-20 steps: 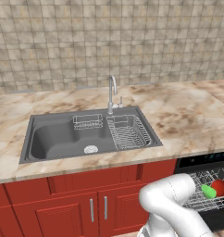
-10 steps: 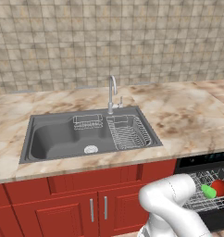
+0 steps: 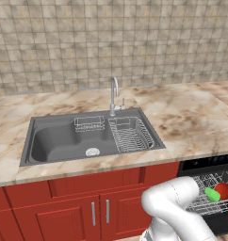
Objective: Pick up the cup and bowl from the counter, place them in the dishwasher, and close the dishwasher door.
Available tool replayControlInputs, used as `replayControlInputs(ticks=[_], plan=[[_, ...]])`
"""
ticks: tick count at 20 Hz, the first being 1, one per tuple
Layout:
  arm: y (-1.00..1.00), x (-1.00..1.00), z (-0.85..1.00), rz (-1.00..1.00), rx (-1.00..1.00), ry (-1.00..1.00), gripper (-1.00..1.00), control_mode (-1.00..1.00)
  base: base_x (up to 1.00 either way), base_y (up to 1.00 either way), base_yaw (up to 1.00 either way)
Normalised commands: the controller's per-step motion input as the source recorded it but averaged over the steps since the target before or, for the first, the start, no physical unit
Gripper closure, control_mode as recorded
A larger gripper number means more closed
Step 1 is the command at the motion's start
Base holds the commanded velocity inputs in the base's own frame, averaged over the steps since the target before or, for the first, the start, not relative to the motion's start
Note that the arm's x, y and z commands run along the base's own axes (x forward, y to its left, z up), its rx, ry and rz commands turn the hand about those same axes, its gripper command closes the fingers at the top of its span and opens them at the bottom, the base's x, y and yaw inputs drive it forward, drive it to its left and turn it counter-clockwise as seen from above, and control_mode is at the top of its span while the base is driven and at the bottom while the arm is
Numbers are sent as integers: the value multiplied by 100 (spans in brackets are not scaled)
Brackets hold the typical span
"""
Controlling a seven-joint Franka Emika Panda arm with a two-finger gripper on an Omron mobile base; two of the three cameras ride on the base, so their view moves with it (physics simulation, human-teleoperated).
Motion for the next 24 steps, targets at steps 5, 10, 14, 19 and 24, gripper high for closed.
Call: replayControlInputs(ticks=[5,10,14,19,24], plan=[[-2,-16,-44,0,7,-11,-100,-100,0,0,0],[-6,-16,-48,0,5,-11,-100,-100,0,0,0],[-9,-3,-46,0,3,-10,-100,-100,0,0,0],[-10,0,-49,0,0,-10,-100,-100,0,0,0],[-13,0,-56,0,0,-9,-100,-100,0,0,0]])
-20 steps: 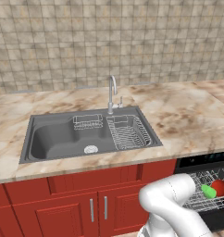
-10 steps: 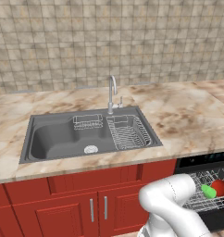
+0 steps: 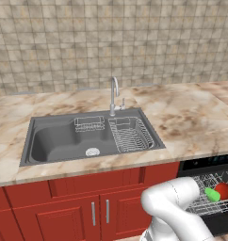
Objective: Pick up the cup and bowl from the counter, place them in the dishwasher, and close the dishwasher door.
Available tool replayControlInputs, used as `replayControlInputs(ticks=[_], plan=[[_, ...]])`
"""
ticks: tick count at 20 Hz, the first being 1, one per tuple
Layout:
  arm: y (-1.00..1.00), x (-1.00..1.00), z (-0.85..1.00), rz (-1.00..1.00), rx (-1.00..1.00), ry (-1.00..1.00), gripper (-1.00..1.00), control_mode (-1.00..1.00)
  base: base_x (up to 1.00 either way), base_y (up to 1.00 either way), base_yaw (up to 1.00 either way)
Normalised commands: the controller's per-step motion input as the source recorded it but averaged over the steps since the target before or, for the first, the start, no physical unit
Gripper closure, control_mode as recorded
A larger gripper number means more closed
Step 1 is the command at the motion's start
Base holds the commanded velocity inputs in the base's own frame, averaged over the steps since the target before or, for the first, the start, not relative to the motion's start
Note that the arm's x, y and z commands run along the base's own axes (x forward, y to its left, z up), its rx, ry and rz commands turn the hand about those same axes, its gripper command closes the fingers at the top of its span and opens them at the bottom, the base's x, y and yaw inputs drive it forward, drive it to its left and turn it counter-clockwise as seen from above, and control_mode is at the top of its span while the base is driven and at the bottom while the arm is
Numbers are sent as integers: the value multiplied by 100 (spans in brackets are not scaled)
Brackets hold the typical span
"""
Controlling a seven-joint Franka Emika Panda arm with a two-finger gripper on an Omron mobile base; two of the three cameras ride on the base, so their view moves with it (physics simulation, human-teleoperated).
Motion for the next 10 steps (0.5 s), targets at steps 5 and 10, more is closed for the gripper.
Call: replayControlInputs(ticks=[5,10], plan=[[-16,0,-59,0,0,-10,-100,-100,0,0,0],[-22,0,-52,0,0,-10,-100,-100,0,0,0]])
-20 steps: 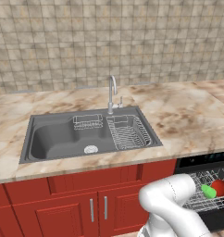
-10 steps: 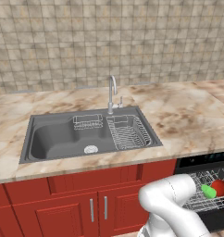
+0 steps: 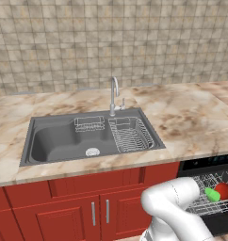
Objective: Pick up the cup and bowl from the counter, place them in the dishwasher, and close the dishwasher door.
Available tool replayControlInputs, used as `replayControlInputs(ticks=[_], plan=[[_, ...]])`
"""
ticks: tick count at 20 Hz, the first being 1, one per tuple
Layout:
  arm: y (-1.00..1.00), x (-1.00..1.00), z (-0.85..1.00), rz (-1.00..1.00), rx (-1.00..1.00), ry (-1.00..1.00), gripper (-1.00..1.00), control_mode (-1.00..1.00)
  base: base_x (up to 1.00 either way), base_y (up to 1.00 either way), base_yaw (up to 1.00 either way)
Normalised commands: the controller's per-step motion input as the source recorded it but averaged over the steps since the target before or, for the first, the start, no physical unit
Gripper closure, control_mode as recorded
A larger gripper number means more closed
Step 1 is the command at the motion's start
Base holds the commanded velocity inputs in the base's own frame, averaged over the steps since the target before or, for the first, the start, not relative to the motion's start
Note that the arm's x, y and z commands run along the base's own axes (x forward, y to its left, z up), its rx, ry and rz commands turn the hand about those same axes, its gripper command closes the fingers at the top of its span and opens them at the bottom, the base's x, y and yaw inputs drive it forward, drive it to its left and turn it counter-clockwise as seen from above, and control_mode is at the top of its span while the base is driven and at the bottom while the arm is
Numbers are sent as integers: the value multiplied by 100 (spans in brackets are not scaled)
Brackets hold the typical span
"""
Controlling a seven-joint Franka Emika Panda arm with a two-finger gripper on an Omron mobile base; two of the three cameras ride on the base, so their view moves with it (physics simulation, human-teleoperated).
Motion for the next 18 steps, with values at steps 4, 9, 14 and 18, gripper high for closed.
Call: replayControlInputs(ticks=[4,9,14,18], plan=[[-25,0,-43,0,0,-10,-100,-100,0,0,0],[-20,23,-35,0,0,-10,-100,-100,0,0,0],[-8,48,-18,0,-1,-11,-100,-100,0,0,0],[-1,61,-4,0,-1,-10,-100,-100,0,0,0]])
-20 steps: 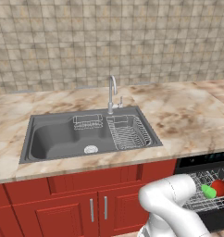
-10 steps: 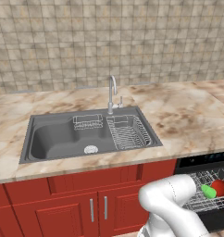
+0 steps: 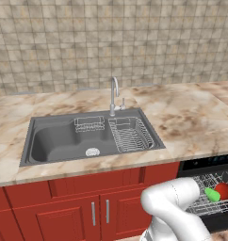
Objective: Pick up the cup and bowl from the counter, place them in the dishwasher, and close the dishwasher door.
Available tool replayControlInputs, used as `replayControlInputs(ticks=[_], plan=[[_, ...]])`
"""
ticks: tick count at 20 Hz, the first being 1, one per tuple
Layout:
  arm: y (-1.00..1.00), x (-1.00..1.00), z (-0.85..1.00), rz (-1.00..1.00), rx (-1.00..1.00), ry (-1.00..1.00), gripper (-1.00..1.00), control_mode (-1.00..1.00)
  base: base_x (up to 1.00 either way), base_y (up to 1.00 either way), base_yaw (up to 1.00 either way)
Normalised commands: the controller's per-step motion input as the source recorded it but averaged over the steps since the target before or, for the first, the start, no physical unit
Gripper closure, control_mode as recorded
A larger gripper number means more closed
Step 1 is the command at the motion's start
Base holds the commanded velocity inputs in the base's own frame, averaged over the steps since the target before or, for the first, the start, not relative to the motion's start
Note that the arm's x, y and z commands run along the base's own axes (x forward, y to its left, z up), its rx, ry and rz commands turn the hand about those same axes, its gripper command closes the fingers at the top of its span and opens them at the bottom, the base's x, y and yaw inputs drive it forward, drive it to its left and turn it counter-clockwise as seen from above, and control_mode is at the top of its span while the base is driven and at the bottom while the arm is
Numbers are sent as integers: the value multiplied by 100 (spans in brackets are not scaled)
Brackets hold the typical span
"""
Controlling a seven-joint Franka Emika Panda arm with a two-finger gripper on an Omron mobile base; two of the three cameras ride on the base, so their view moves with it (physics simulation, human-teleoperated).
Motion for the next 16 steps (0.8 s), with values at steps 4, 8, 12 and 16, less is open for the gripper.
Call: replayControlInputs(ticks=[4,8,12,16], plan=[[0,61,0,0,0,-10,-100,-100,0,0,0],[0,48,-9,0,0,-10,-100,-100,0,0,0],[-1,38,-16,0,0,-10,-100,-100,0,0,0],[-3,43,-20,0,0,-10,-100,-100,0,0,0]])
